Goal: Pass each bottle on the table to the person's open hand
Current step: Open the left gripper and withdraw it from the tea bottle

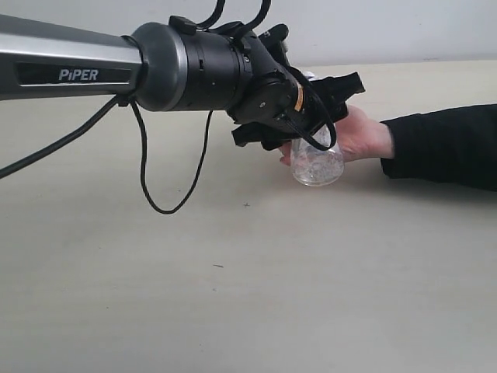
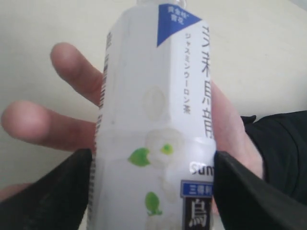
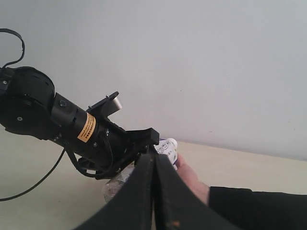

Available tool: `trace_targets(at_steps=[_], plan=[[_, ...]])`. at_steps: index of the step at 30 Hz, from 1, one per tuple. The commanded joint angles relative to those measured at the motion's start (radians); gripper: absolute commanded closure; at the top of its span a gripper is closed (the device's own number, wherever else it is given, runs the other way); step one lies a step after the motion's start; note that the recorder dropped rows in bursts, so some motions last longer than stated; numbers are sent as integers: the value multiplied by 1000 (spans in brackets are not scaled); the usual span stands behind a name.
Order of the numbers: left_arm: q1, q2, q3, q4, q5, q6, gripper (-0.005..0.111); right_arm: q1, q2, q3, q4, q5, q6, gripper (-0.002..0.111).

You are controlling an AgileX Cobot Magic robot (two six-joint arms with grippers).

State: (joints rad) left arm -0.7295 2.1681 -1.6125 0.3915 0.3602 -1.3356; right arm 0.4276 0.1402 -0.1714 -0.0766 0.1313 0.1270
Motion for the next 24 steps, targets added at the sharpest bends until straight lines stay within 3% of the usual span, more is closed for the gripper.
trace_targets(at_steps=[1,9,11,19,24], plan=[[3,-4,4,13,7,18,91,-3,-5,5,-1,-3,0,108],[3,-4,4,13,5,80,36,-3,-5,5,-1,-3,0,108],[3,-4,4,13,2,102,28,-3,-5,5,-1,-3,0,108],[3,-10,4,13,3,104,24,-3,-5,5,-1,-3,0,108],[3,-53,4,13,15,187,24,-3,-5,5,-1,-3,0,108]])
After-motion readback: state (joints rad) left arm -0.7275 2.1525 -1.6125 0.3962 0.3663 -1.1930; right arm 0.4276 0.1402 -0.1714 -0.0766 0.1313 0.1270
